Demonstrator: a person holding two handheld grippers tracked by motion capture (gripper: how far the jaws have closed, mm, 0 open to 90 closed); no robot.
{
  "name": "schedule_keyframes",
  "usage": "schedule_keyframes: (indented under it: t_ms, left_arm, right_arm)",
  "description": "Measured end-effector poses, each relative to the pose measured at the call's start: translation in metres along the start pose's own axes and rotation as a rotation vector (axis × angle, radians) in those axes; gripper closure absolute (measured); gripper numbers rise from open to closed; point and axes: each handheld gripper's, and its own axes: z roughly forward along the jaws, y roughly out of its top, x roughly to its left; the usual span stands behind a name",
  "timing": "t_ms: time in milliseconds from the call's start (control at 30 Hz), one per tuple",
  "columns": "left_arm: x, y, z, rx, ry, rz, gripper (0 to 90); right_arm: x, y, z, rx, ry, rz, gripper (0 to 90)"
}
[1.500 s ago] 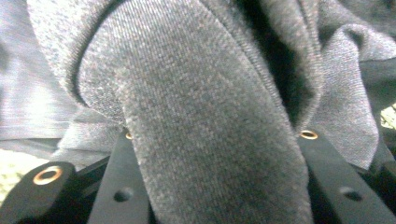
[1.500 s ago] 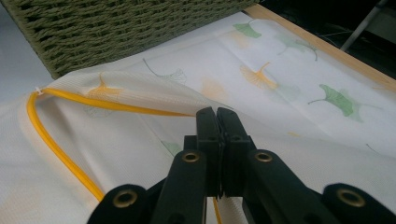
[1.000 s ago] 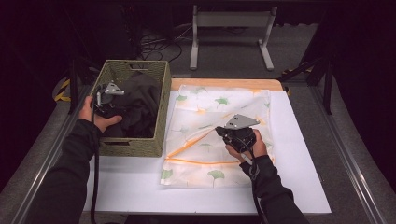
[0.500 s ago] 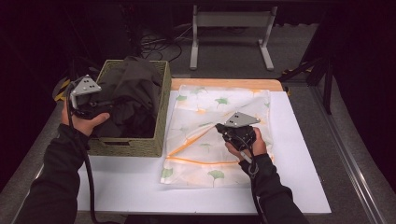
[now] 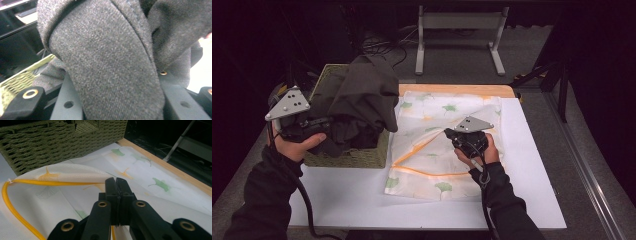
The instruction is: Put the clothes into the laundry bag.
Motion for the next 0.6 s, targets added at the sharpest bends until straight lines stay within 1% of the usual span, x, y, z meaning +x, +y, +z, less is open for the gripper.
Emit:
schedule_keyframes:
  t_ms: [67, 167, 233, 300, 367, 467, 500, 533, 600]
  left_arm:
    - [-0.008, -0.005, 0.001, -0.01, -0.032, -0.005, 63.5]
    - [-0.021, -0.012, 0.002, -0.022, -0.065, -0.005, 63.5]
    - [-0.03, -0.018, 0.002, -0.026, -0.095, 0.009, 63.5]
    - [-0.038, -0.021, 0.001, -0.025, -0.12, 0.011, 63.5]
    - [-0.051, -0.025, 0.0, -0.023, -0.152, 0.023, 63.6]
    - [-0.065, -0.025, -0.005, -0.021, -0.185, 0.058, 63.6]
    - [-0.07, -0.024, -0.007, -0.022, -0.199, 0.063, 63.6]
    - [-0.07, -0.024, -0.007, -0.022, -0.199, 0.063, 63.6]
    - [-0.079, -0.02, -0.013, -0.02, -0.221, 0.079, 63.6]
  right_arm:
    - [0.0, 0.0, 0.0, -0.002, 0.001, 0.003, 89.2]
    - [0.0, 0.0, 0.0, -0.004, 0.0, 0.003, 89.2]
    - [0.0, -0.001, 0.001, -0.003, -0.002, 0.004, 89.2]
    - [0.0, -0.001, 0.001, -0.003, -0.004, 0.007, 89.2]
    - [0.0, -0.001, 0.001, -0.002, -0.004, 0.008, 89.2]
    - [0.0, -0.001, 0.001, -0.002, -0.007, 0.009, 89.2]
    - [0.0, -0.001, 0.001, -0.001, -0.007, 0.009, 89.2]
    - [0.0, -0.001, 0.001, -0.001, -0.007, 0.009, 89.2]
    - [0.0, -0.001, 0.001, -0.001, -0.008, 0.007, 89.2]
